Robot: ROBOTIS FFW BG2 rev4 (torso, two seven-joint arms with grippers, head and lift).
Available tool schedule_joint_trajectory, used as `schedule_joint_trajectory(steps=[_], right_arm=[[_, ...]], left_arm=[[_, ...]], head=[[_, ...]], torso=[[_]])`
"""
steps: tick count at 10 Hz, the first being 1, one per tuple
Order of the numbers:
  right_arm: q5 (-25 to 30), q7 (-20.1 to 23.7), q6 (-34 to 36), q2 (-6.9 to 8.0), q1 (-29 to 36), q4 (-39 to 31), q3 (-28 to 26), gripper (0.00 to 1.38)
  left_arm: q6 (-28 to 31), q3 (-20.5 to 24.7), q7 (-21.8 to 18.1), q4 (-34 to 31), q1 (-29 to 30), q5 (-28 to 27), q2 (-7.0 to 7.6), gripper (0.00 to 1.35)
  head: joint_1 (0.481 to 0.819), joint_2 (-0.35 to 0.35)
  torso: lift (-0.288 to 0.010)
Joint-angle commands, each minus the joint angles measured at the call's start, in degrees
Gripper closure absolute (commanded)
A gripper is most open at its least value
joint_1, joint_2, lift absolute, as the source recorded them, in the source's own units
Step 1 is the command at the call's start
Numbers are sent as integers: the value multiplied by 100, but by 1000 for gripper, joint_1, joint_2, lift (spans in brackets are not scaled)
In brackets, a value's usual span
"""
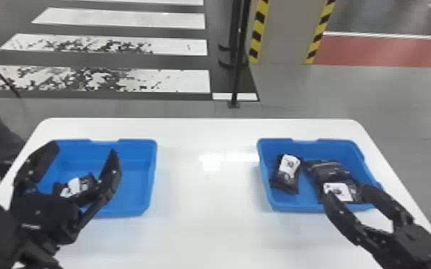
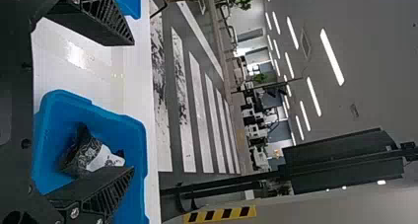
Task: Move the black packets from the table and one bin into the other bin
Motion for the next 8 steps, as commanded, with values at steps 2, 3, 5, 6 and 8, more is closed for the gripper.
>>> schedule_joint_trajectory(steps=[2, 3, 5, 6, 8], right_arm=[[85, 0, 86, -16, -3, 31, 0, 125], [107, 0, 171, -33, -17, 59, 11, 125], [85, 9, 185, -60, -73, 101, 91, 125], [85, 9, 185, -77, -87, 101, 126, 124], [85, 9, 171, -95, -143, 129, 171, 125]], left_arm=[[1492, 834, -885, 13, -871, -882, -118, 153], [2013, 983, -1096, 83, -1194, -985, -74, 153], [3292, 1028, -1535, 407, -1855, -927, 110, 153], [3953, 1028, -1834, 800, -2249, -859, 198, 153], [4839, 983, -2018, 1236, -2629, -756, 260, 147]], head=[[695, -44], [695, -6], [695, 39], [695, 55], [695, 65]], torso=[[-110], [-110], [-110], [-110], [-110]])
